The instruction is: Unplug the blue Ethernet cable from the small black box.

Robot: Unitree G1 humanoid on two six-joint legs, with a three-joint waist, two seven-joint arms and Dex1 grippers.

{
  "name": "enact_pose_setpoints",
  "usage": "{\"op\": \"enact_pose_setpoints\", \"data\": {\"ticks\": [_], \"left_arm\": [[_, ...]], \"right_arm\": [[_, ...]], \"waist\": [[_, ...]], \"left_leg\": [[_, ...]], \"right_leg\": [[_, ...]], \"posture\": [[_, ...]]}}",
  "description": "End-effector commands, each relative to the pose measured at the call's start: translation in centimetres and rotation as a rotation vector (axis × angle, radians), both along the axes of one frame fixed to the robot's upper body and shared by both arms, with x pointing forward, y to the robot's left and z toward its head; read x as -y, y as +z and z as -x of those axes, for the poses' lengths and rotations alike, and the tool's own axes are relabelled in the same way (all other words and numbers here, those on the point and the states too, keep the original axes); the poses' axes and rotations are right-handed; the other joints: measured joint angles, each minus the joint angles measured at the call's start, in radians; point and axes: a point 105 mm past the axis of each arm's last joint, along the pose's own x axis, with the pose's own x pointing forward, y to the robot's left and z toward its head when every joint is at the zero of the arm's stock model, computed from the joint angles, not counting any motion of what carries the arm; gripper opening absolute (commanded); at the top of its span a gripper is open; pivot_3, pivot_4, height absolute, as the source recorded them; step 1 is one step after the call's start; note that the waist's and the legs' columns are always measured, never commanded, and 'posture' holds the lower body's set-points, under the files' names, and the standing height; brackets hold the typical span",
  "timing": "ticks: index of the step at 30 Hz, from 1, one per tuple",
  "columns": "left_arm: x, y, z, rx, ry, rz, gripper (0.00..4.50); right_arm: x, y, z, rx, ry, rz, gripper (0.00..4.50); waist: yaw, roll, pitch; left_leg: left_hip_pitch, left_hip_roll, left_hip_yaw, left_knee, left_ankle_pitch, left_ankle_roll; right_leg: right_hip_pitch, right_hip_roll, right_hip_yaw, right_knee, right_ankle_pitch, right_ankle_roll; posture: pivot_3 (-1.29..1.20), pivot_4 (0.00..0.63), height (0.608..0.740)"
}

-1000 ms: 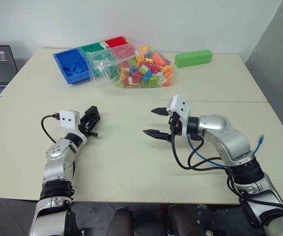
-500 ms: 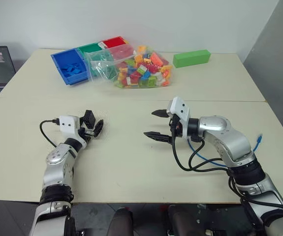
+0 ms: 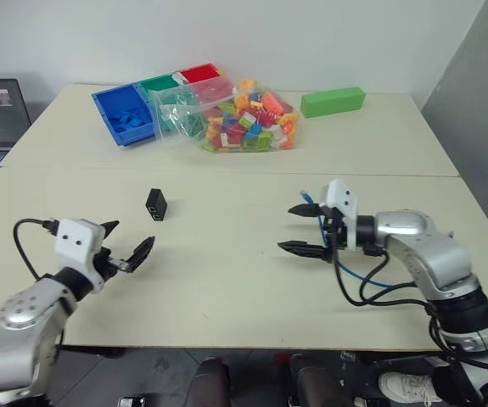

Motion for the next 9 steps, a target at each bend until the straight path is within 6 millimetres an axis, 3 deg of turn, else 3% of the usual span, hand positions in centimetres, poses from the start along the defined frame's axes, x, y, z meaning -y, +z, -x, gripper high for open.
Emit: {"op": "enact_pose_setpoints", "data": {"ticks": [1, 9], "left_arm": [[-0.67, 2.27, 0.76, -0.017, -0.054, -0.025, 4.46], [-0.28, 2.96, 1.16, -0.057, -0.129, 0.027, 4.46]], "right_arm": [[1.19, 1.89, 0.02, 0.026, 0.028, -0.020, 4.45], [1.48, 2.53, 0.09, 0.024, 0.053, -0.007, 4.45]], "waist": [[-0.001, 0.000, 0.000], [-0.001, 0.000, 0.001]], "left_leg": [[0.000, 0.000, 0.000, 0.000, 0.000, 0.000], [0.000, 0.000, 0.002, 0.000, 0.000, 0.000]], "right_leg": [[0.000, 0.000, 0.000, 0.000, 0.000, 0.000], [-0.001, 0.000, 0.000, -0.001, 0.000, 0.000]], "posture": [[0.00, 0.150, 0.740], [0.00, 0.150, 0.740]]}}
